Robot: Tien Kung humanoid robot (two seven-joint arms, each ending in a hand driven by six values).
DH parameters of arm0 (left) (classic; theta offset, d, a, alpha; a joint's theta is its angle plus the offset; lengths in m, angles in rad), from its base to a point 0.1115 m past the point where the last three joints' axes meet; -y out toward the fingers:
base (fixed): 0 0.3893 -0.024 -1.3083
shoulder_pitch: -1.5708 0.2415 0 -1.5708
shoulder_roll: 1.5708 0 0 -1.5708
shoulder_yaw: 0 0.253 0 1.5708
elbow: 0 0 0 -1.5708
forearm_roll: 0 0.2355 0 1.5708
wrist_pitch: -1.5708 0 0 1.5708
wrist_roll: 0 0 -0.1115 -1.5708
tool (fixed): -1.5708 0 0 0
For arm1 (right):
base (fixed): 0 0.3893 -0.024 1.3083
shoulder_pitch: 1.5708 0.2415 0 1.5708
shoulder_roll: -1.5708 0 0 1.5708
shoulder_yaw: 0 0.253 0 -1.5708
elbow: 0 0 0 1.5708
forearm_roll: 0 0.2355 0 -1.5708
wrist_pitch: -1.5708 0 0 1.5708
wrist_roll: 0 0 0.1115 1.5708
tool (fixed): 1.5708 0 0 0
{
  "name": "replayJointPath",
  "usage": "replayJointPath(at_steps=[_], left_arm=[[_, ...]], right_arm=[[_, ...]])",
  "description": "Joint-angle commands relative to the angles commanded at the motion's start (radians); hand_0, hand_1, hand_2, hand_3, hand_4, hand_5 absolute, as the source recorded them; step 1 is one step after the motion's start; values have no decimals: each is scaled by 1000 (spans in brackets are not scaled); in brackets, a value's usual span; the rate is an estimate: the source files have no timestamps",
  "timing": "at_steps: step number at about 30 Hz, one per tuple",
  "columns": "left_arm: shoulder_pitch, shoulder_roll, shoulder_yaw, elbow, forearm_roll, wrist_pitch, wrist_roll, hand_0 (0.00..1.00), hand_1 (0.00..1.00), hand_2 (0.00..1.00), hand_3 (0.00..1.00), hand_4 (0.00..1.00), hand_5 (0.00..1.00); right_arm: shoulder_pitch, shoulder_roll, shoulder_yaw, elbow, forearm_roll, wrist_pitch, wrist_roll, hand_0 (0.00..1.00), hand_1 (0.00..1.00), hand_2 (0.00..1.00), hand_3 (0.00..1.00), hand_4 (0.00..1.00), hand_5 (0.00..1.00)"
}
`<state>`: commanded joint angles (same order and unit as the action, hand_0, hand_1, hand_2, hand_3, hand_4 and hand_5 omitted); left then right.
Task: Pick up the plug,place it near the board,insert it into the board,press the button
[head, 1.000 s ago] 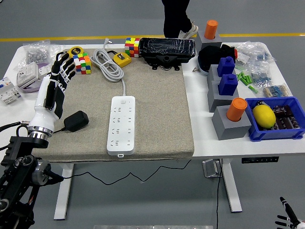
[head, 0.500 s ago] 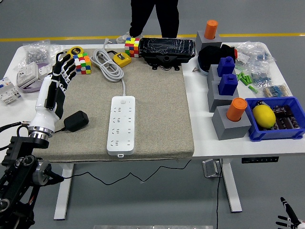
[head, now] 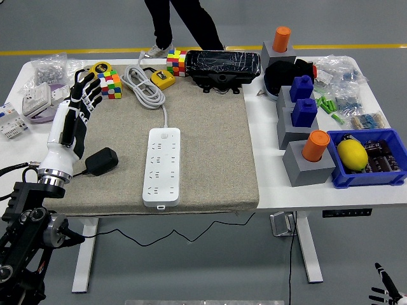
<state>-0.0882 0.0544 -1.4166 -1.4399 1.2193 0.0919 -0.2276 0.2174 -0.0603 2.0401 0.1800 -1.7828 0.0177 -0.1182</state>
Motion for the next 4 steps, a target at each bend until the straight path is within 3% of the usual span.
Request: replayJointPath(at_steps=[4], left_arm=[[-3, 1, -3, 0, 3, -2, -1, 917, 931, 925, 930, 998, 998]], right_arm=[[1, 1, 1, 0, 1, -1, 0, 837, 762, 719, 764, 998, 998]])
